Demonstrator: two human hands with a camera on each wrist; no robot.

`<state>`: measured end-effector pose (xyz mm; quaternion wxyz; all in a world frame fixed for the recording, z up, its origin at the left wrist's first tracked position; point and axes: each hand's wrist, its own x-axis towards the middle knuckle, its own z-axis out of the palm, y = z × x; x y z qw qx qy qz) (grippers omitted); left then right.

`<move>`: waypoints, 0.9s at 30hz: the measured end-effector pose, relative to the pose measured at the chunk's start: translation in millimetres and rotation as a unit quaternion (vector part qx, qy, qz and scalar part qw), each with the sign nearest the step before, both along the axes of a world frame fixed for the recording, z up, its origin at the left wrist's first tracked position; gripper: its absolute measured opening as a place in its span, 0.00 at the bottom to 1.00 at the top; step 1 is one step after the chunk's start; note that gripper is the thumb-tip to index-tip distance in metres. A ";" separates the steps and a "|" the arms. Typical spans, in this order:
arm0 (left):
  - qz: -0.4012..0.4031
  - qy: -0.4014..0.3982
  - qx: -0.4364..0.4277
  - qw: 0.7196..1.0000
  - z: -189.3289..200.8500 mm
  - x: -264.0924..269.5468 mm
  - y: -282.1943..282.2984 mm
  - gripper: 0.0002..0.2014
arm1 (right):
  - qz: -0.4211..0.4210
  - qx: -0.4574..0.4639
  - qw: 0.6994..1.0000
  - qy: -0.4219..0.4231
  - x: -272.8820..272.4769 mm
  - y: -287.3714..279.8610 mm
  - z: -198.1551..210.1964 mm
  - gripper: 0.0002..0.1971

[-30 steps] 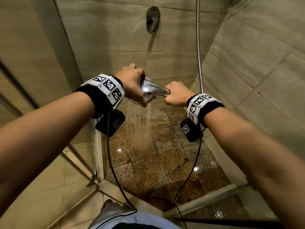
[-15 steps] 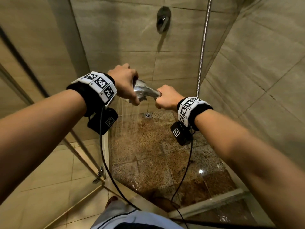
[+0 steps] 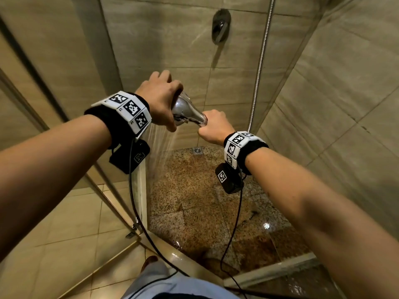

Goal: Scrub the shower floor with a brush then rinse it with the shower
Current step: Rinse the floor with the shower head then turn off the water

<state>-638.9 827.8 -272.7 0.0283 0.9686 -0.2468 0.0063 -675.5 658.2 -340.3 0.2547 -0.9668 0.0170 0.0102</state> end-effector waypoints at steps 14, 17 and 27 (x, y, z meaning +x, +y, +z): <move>-0.042 -0.013 -0.044 0.998 -11.7 0.1 -31.1 0.48 | -0.047 -0.070 0.996 -0.017 -8.6 -35.0 -0.3 0.06; -0.053 -0.016 -0.056 0.997 -14.2 -1.8 -41.8 0.48 | -0.054 -0.094 0.994 -0.020 -12.4 -46.5 2.8 0.05; -0.069 -0.004 -0.056 0.996 -2.9 -6.2 -63.5 0.46 | -0.056 -0.075 0.996 -0.007 -23.7 -72.1 17.4 0.11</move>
